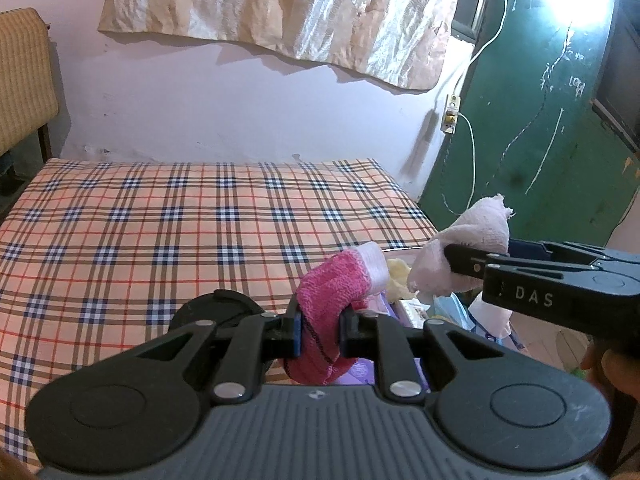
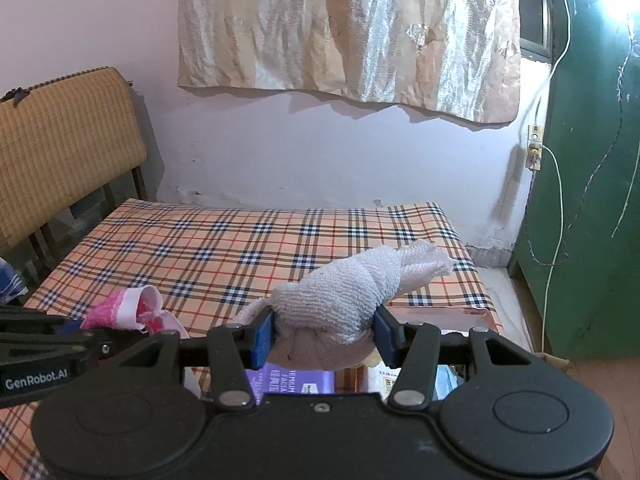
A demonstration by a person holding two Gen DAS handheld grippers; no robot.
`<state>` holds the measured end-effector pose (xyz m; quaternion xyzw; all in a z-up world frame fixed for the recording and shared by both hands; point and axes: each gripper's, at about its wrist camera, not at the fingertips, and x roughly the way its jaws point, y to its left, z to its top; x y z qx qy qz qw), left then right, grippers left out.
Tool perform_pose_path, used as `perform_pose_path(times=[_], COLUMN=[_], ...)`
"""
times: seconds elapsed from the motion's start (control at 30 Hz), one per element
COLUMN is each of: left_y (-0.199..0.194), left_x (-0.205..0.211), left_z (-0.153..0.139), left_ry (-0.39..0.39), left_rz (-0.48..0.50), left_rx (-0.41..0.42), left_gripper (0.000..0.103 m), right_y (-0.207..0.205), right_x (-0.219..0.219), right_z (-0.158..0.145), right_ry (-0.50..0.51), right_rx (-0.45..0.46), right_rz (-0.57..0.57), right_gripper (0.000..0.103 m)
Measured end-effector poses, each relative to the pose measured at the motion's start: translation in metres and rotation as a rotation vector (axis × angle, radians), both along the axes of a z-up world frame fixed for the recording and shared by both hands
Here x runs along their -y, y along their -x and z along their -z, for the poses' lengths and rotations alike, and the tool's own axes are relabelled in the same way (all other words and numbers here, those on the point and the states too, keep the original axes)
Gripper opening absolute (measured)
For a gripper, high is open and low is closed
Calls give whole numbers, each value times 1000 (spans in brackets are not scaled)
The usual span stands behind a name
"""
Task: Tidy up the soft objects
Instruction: 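Carry the pink sock and white towel with both grippers to the white box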
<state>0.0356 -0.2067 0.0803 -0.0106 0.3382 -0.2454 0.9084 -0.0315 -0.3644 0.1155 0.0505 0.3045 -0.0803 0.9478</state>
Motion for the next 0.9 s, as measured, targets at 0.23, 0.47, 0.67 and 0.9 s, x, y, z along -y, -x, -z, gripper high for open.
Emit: perform_pose_path(times=[0.23,0.47,0.67,0.9], left_y=[-1,-1,-4,-3], left_x=[8,16,22,32], left_z=[2,3,7,10], left_ry=[1,3,-3,-6], left_rz=[16,34,57,80], left_rx=[-6,-10,-17,-22], left_gripper=[19,19,19,19], right_y=[1,1,2,4], right_x=[7,14,21,34], right_z=[2,4,6,11], right_ry=[-1,-4,-4,-8], right_rx=[-4,-9,-11,-19], right_rz=[13,24,37,60], right_gripper=[61,61,61,61])
